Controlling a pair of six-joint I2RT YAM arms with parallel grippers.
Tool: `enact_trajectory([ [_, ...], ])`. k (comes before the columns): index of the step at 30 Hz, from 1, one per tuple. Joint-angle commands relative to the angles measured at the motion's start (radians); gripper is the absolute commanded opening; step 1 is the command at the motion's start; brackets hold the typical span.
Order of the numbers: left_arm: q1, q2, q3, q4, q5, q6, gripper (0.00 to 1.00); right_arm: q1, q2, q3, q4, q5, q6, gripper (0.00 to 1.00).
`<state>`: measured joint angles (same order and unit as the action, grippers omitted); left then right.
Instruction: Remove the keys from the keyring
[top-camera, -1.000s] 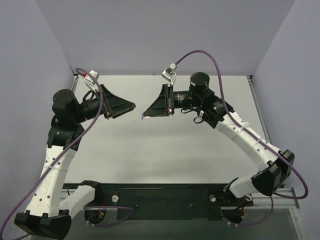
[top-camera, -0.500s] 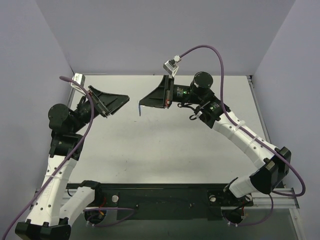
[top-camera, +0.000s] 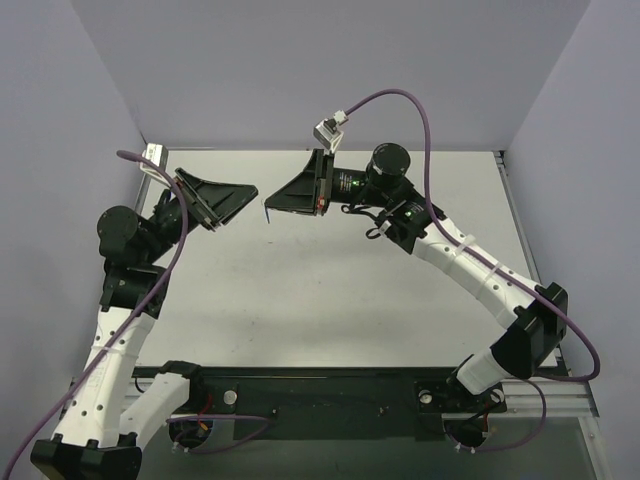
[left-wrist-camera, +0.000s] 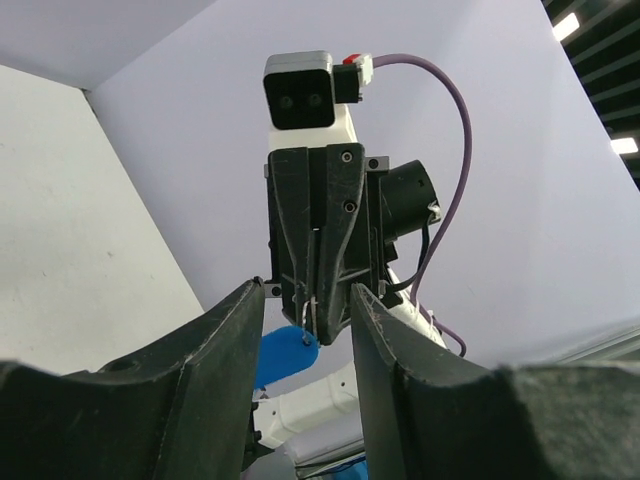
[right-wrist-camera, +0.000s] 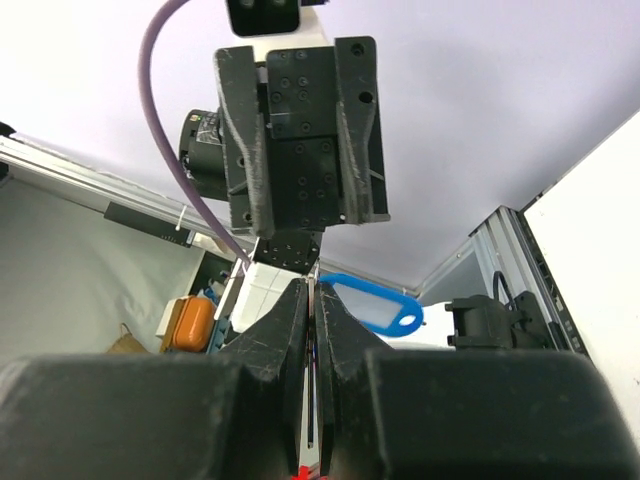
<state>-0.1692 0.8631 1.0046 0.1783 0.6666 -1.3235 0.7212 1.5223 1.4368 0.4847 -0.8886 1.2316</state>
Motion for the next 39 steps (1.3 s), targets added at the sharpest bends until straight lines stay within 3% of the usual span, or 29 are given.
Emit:
enact_trajectory([
  [1,-0.003,0.007,0.032,0.027,0.022,0.026,0.49,0.006,0.004,0.062,0.095,0.013,0.002,0.00],
  [8,-0.004,0.019,0.040,0.006,0.060,0.049,0.48,0.012,0.018,0.079,0.095,0.019,-0.001,0.00],
  [19,-0.007,0.019,0.043,-0.014,0.071,0.066,0.36,0.026,0.035,0.089,0.101,0.019,0.002,0.00],
  [25,-0.007,0.019,0.046,-0.017,0.079,0.067,0.24,0.029,0.052,0.102,0.112,0.017,0.009,0.00],
  [28,-0.009,0.022,0.048,-0.002,0.085,0.067,0.03,0.032,0.059,0.108,0.114,0.011,0.009,0.00],
  [33,-0.012,0.060,0.069,-0.003,0.204,0.086,0.00,0.035,0.067,0.112,0.107,-0.016,0.009,0.00],
  [37,-0.042,0.112,0.124,-0.118,0.316,0.186,0.00,0.035,0.064,0.117,0.027,-0.064,-0.032,0.00],
  [39,-0.068,0.131,0.167,-0.267,0.327,0.280,0.00,0.035,0.059,0.125,-0.035,-0.084,-0.073,0.00],
])
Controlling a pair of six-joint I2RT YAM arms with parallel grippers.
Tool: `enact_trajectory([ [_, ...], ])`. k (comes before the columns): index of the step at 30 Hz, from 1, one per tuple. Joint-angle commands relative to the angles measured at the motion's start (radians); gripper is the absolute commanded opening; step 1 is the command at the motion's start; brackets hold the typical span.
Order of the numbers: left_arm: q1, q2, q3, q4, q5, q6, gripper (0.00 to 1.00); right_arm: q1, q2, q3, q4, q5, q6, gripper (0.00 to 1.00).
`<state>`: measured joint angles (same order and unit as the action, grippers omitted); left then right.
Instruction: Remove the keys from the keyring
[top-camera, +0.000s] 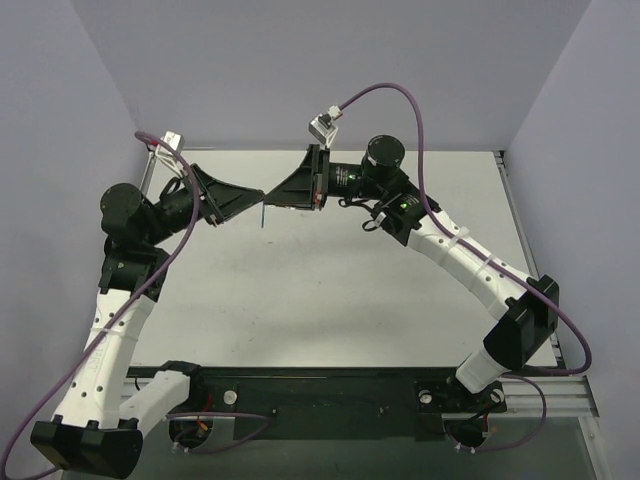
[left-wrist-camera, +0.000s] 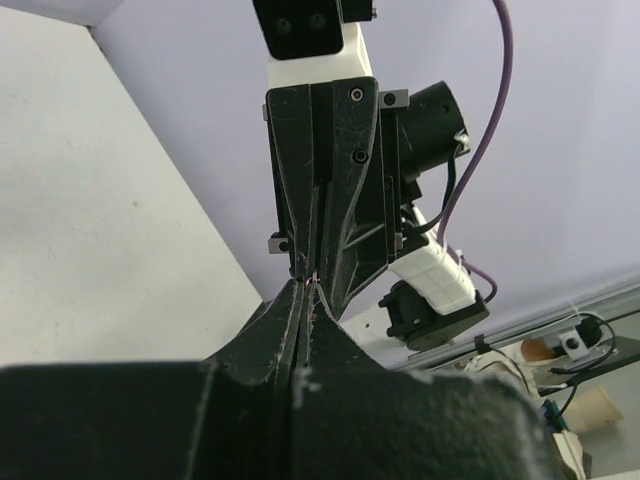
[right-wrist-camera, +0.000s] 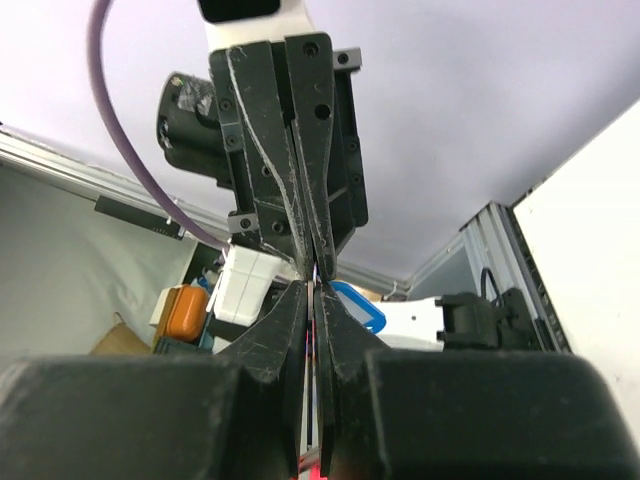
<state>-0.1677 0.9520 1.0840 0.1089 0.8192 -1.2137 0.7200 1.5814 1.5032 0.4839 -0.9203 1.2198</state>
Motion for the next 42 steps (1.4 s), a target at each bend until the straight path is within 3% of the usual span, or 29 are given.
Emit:
enact_trajectory([
  [1,-0.090,0.062,0.102,-0.257,0.176,0.199,0.00,0.038,0.000,0.063,-0.053,-0.066,-0.084,0.00],
  [8,-0.148,0.119,0.195,-0.488,0.133,0.402,0.00,0.038,-0.012,0.066,-0.209,-0.132,-0.176,0.00],
  [20,-0.282,0.225,0.364,-0.949,-0.109,0.816,0.00,0.036,-0.012,0.068,-0.426,-0.178,-0.328,0.00],
  [42,-0.384,0.228,0.327,-1.069,-0.006,0.960,0.00,0.041,-0.015,0.008,-0.538,-0.316,-0.384,0.00],
])
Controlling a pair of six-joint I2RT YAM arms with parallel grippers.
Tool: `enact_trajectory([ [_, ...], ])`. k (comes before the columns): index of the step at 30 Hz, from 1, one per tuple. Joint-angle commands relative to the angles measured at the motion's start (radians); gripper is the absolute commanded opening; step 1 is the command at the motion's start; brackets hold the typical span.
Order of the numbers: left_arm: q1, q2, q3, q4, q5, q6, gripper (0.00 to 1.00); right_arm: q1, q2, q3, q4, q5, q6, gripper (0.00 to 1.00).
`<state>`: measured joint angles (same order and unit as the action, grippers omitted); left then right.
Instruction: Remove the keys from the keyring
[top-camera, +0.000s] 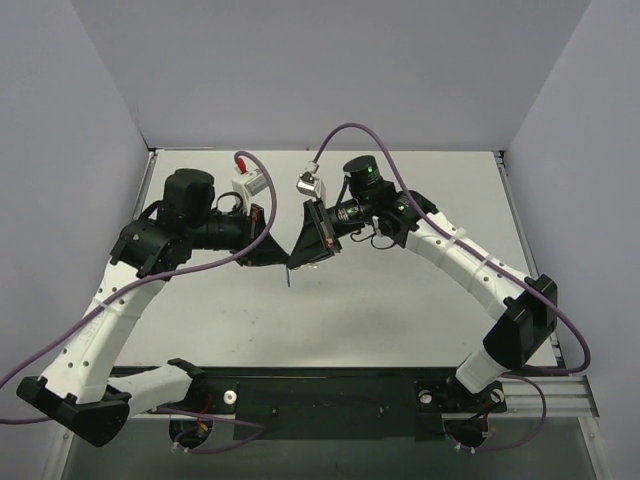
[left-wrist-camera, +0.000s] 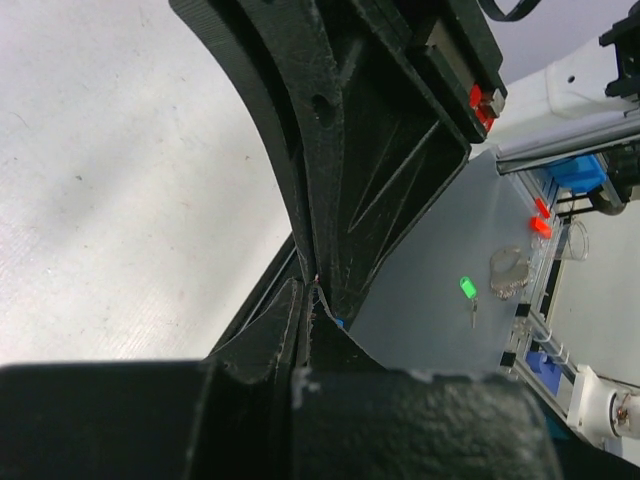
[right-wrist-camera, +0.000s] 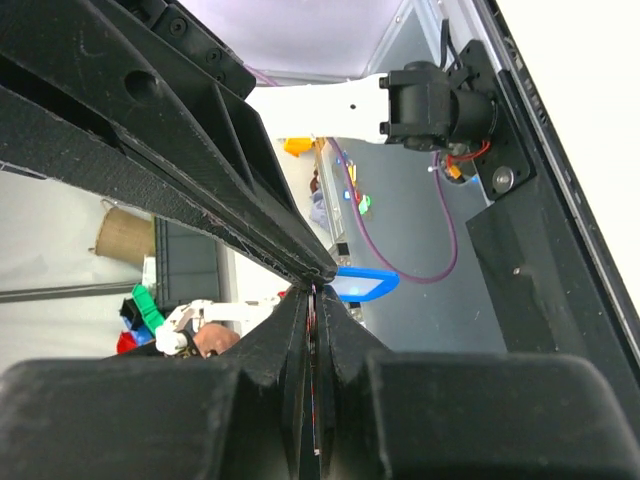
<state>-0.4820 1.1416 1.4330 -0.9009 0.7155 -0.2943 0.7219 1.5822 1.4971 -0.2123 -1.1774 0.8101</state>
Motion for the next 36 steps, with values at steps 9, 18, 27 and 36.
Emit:
enact_trajectory([
  [9,-0.102,0.069,-0.037,-0.067,0.154,0.046,0.00,0.034,-0.010,-0.015,0.152,-0.099,0.024,0.00],
  [18,-0.132,0.089,-0.022,-0.070,0.151,0.032,0.00,0.005,-0.021,-0.029,0.152,-0.087,0.008,0.00],
  [27,-0.118,0.101,0.055,-0.125,-0.036,0.038,0.23,-0.016,-0.025,-0.029,0.149,-0.074,0.004,0.00],
  [36,-0.061,0.096,0.124,-0.064,-0.080,-0.017,0.78,-0.061,-0.063,-0.046,0.123,-0.013,-0.021,0.00],
])
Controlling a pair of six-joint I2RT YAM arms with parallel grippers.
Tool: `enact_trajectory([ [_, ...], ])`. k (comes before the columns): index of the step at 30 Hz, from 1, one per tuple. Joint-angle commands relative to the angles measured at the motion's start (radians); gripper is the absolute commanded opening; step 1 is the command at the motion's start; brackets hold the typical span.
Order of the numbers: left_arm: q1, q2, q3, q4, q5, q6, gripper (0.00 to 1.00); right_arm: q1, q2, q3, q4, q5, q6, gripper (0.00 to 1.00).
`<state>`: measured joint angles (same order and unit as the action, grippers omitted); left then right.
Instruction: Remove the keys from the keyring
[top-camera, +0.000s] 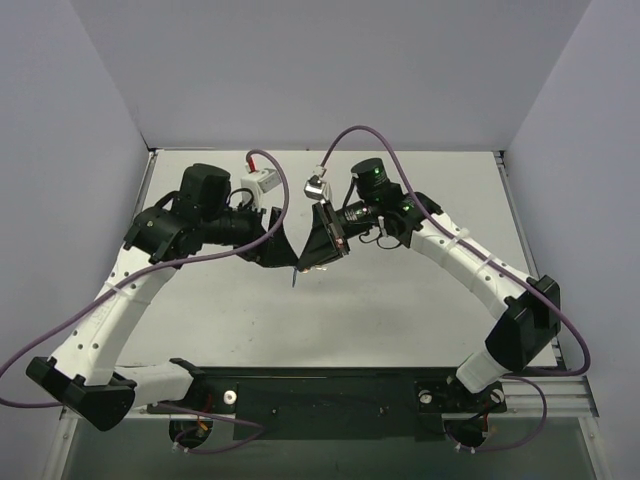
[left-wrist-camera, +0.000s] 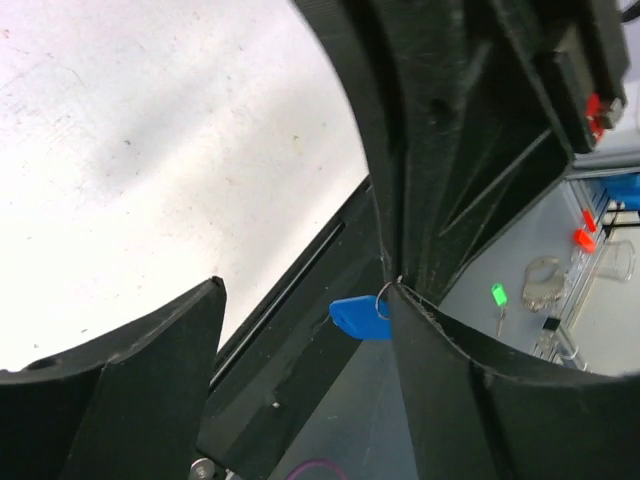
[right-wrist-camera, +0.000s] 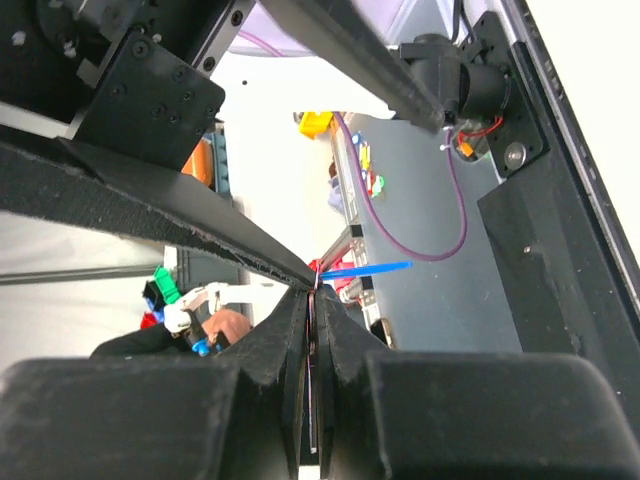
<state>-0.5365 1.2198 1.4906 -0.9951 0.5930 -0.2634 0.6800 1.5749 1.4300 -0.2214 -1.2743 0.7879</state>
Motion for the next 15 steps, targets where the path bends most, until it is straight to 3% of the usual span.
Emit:
enact_trajectory([
  [1,-0.003,0.018,0.082,0.039,0.033,-0.053,0.79,-0.023,-0.062,0.020,0.122,0.095,-0.010,0.00],
  [8,0.101,-0.038,0.088,0.153,0.019,-0.124,0.81,-0.034,-0.096,0.020,0.048,0.173,-0.071,0.00],
  [12,0.173,-0.089,0.033,0.281,0.062,-0.212,0.73,-0.036,-0.108,0.030,0.040,0.217,-0.082,0.00],
  [15,0.228,-0.135,-0.026,0.403,0.134,-0.328,0.73,-0.037,-0.110,0.050,0.040,0.259,-0.084,0.00],
])
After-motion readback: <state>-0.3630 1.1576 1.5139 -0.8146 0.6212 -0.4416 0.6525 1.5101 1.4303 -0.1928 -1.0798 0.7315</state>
